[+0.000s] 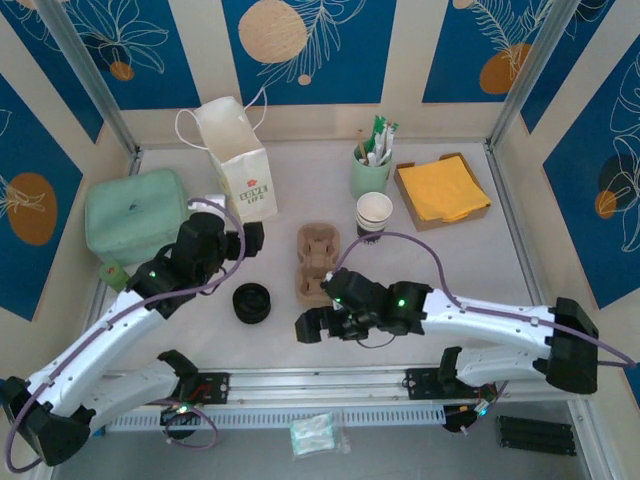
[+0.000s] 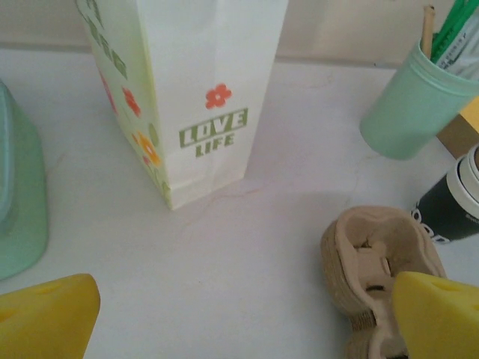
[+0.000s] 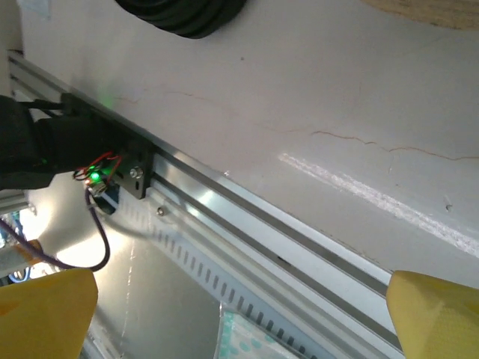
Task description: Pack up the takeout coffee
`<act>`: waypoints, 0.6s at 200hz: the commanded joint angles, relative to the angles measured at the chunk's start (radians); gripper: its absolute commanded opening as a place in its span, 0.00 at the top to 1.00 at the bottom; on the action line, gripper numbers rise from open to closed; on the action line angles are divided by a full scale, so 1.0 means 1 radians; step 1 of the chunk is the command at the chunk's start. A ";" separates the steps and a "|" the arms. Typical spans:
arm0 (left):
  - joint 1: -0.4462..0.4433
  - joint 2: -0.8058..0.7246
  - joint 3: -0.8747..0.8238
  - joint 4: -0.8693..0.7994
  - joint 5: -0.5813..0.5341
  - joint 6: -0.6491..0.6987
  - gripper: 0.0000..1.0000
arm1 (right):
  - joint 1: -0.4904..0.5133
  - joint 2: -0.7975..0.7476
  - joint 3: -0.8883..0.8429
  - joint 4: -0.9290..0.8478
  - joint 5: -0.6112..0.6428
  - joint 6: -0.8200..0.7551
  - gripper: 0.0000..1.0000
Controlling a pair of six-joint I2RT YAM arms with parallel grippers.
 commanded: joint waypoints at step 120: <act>0.112 0.056 0.146 -0.068 0.097 -0.031 0.01 | -0.274 0.442 0.261 0.202 0.019 -0.083 0.00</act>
